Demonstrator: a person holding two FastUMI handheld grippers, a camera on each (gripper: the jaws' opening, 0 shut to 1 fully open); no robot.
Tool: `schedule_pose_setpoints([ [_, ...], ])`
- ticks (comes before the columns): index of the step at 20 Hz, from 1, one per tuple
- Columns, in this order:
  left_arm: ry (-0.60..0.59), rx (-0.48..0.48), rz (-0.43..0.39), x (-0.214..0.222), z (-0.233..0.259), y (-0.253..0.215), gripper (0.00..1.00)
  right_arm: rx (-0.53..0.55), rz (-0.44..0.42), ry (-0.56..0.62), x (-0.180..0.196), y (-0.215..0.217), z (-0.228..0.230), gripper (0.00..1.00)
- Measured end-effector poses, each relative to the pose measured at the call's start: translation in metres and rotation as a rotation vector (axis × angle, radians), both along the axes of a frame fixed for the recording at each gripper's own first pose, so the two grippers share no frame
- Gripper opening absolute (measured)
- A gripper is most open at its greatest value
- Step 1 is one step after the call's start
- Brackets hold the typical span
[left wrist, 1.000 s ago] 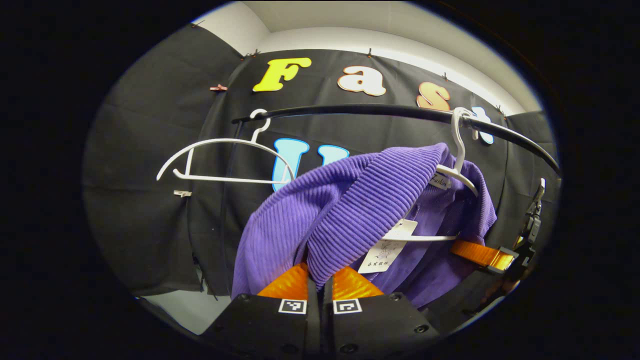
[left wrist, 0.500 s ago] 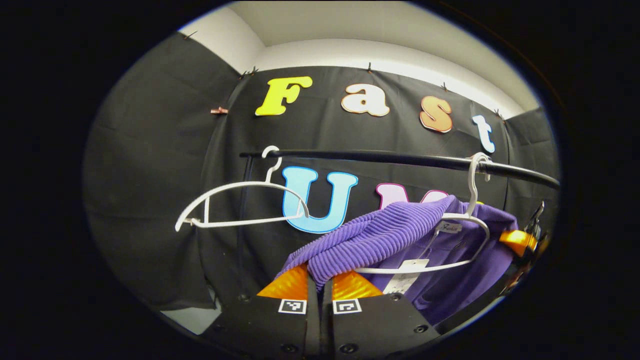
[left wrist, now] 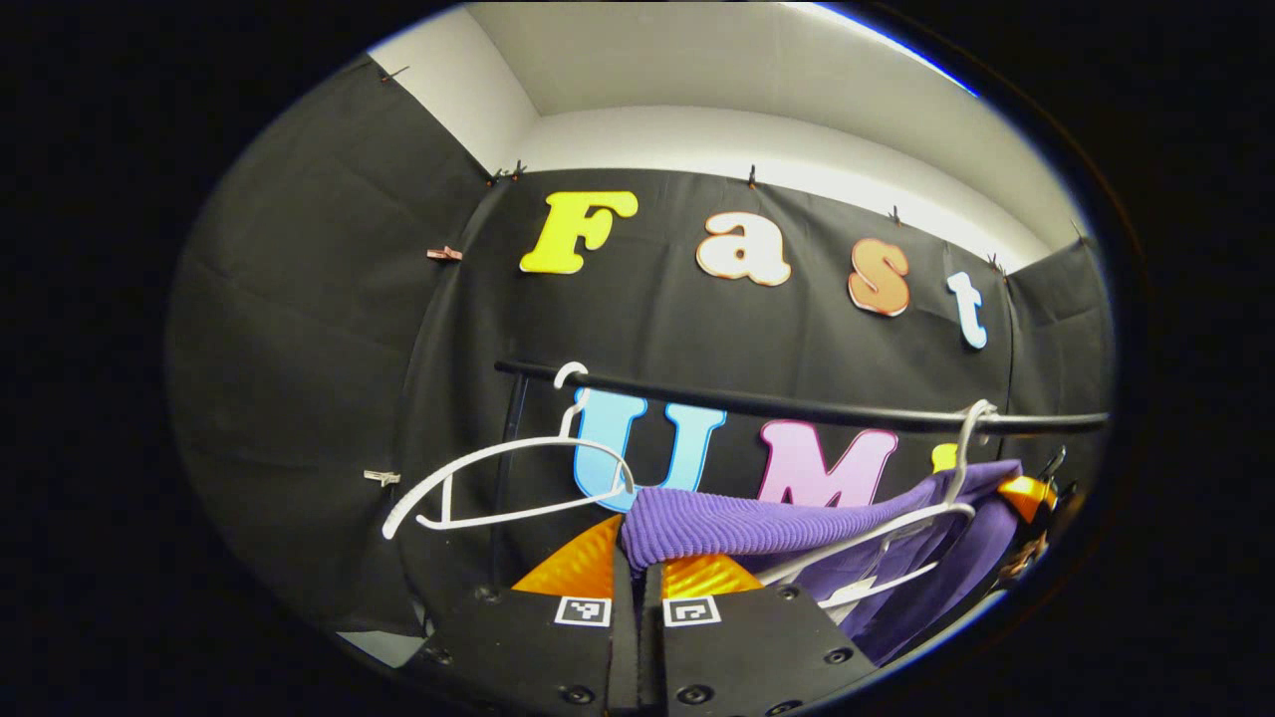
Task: Grasp the clothes on the hanger with both hands and then place them into the laundry hamper below.
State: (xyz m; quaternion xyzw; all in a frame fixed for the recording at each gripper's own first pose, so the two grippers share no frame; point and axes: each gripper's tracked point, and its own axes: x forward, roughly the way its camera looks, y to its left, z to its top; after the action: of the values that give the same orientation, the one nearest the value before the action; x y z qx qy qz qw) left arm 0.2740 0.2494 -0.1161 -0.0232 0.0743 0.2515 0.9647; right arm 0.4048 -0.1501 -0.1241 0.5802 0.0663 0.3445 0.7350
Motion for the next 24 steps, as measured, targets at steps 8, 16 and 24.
schedule_pose_setpoints([
  [8,0.089,-0.243,0.017,-0.015,-0.100,0.001,0.05,0.047,-0.018,0.070,0.015,0.003,-0.011,0.13],
  [16,0.217,-0.338,-0.068,-0.017,-0.173,-0.092,0.05,-0.023,-0.208,0.197,0.014,-0.063,-0.071,0.12],
  [24,0.326,-0.397,-0.148,-0.018,-0.216,-0.149,0.05,-0.430,-0.304,0.397,-0.009,-0.079,-0.184,0.12],
])
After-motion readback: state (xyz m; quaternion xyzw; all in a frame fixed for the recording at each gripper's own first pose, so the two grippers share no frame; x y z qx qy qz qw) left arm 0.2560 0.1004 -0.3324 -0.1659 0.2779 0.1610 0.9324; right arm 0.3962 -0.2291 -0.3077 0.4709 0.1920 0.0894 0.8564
